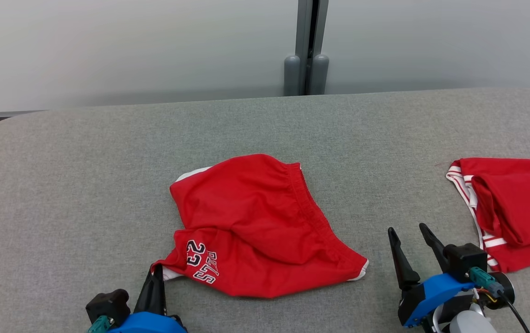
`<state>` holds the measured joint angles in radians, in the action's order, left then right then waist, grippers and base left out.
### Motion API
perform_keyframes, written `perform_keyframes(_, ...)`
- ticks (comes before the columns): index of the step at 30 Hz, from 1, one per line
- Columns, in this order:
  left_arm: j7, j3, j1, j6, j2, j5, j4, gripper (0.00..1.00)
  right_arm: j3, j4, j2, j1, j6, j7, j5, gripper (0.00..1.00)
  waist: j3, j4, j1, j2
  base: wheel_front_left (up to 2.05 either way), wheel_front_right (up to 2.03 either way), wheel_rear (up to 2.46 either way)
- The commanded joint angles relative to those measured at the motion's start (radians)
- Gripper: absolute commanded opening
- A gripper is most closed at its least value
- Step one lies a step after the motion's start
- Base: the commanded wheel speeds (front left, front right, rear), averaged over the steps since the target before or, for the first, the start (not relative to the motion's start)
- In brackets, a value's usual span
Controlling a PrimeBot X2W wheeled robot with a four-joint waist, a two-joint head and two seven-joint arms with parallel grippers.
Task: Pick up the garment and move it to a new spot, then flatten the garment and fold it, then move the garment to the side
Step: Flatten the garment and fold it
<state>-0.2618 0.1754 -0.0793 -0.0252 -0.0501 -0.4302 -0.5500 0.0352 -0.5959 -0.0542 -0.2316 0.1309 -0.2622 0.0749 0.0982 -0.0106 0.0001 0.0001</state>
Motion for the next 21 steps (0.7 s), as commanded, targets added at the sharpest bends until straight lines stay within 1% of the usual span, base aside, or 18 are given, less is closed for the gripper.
perform_keyframes(1,-0.004,-0.006,-0.002,0.009,-0.001,-0.003,-0.008,0.00,0.002,0.005,0.002,0.016,0.000,-0.003,0.005,1.00,0.002,-0.002,-0.0001,-0.0001,0.00,0.00,0.00)
perform_keyframes(2,-0.004,-0.008,0.000,0.016,-0.001,-0.005,-0.017,0.14,0.003,0.005,0.003,0.018,0.000,-0.003,0.004,1.00,0.003,-0.002,-0.0001,-0.0001,0.00,0.00,0.00)
perform_keyframes(3,-0.004,-0.012,0.003,0.026,-0.001,-0.006,-0.024,0.40,0.003,0.005,0.003,0.020,0.000,-0.003,0.004,1.00,0.003,-0.002,-0.0001,-0.0001,0.00,0.00,0.00)
perform_keyframes(4,-0.004,-0.017,0.005,0.038,-0.001,-0.007,-0.025,0.99,0.003,0.006,0.003,0.020,0.000,-0.003,0.003,1.00,0.003,-0.002,-0.0001,-0.0001,0.00,0.00,0.00)
perform_keyframes(8,-0.004,-0.046,0.022,0.096,0.000,0.002,-0.013,1.00,0.004,0.001,0.003,0.019,0.000,-0.003,0.004,1.00,-0.003,0.001,-0.0001,-0.0001,0.00,0.00,0.00)
perform_keyframes(12,-0.004,-0.044,0.050,0.119,-0.001,0.022,0.015,1.00,0.010,-0.005,0.003,0.021,0.000,-0.003,0.015,1.00,-0.014,0.002,-0.0001,-0.0001,0.00,0.00,0.00)
perform_keyframes(19,-0.004,-0.014,0.090,0.105,0.000,0.072,0.124,1.00,0.017,-0.004,0.003,0.024,0.000,-0.003,0.023,1.00,-0.021,0.002,-0.0001,-0.0001,0.00,0.00,0.00)
perform_keyframes(21,-0.004,0.014,0.098,0.089,0.000,0.085,0.146,1.00,0.017,-0.005,0.003,0.027,0.000,-0.003,0.025,1.00,-0.020,0.001,-0.0001,-0.0001,0.00,0.00,0.00)
